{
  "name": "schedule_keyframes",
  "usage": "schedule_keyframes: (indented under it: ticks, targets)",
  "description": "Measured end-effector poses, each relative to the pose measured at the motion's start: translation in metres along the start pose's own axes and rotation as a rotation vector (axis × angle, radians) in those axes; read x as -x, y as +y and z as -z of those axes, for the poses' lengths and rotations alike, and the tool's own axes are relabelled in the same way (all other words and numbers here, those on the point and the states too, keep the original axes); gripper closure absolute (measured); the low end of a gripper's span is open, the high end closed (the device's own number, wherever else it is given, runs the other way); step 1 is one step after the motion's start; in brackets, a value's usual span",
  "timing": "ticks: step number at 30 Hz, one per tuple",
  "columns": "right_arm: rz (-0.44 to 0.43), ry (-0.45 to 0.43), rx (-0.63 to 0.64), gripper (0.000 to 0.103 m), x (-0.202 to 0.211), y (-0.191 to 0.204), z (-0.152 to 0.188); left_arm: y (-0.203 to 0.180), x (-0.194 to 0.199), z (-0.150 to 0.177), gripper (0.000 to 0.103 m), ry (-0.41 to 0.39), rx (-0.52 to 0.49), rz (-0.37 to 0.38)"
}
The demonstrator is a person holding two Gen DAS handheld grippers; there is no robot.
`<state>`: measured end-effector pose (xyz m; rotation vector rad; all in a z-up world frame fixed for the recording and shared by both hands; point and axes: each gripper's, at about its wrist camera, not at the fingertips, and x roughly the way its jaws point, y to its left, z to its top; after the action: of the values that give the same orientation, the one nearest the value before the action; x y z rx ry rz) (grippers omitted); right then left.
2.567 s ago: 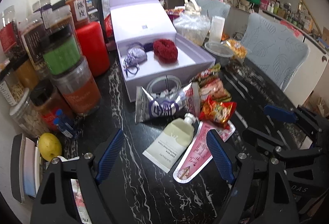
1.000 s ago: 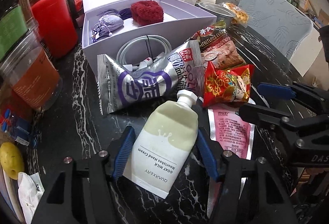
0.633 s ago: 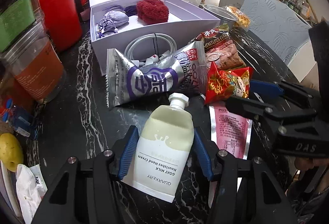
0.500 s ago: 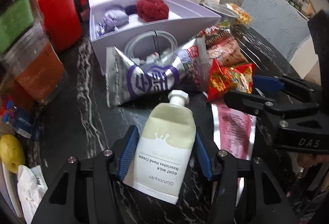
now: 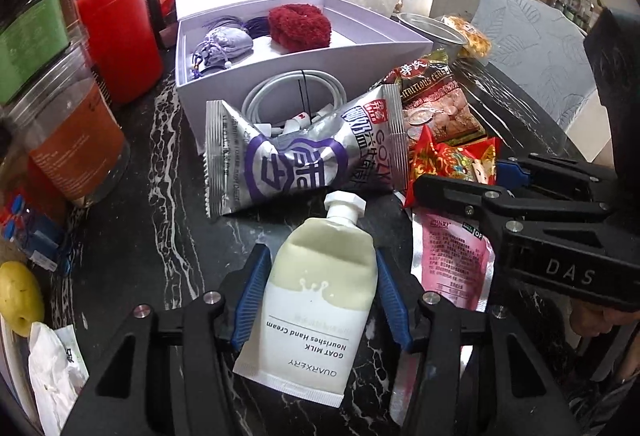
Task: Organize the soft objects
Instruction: 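Grasp the goat milk hand cream tube with the left tool while the right tool grasps a red snack packet, then lift the hand cream tube and red snack packet off the table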
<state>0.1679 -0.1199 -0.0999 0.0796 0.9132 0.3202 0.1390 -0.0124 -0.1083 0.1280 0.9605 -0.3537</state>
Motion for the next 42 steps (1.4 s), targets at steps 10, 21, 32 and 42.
schedule_keyframes:
  ticks: [10, 21, 32, 42]
  targets:
    - [0.003, -0.023, -0.006, 0.064, 0.018, -0.001, 0.009, 0.008, 0.008, 0.004, 0.05, 0.014, 0.062, 0.006]
    - [0.008, -0.09, -0.027, 0.064, 0.051, 0.0, 0.022, 0.008, 0.032, 0.011, 0.05, -0.036, 0.072, -0.015]
    - [0.013, -0.152, -0.022, 0.064, 0.083, 0.005, 0.03, -0.002, 0.071, 0.013, 0.05, -0.121, 0.064, -0.035]
    - [-0.002, -0.18, 0.003, 0.064, 0.107, 0.018, 0.043, -0.011, 0.102, 0.015, 0.059, -0.186, 0.05, -0.048]
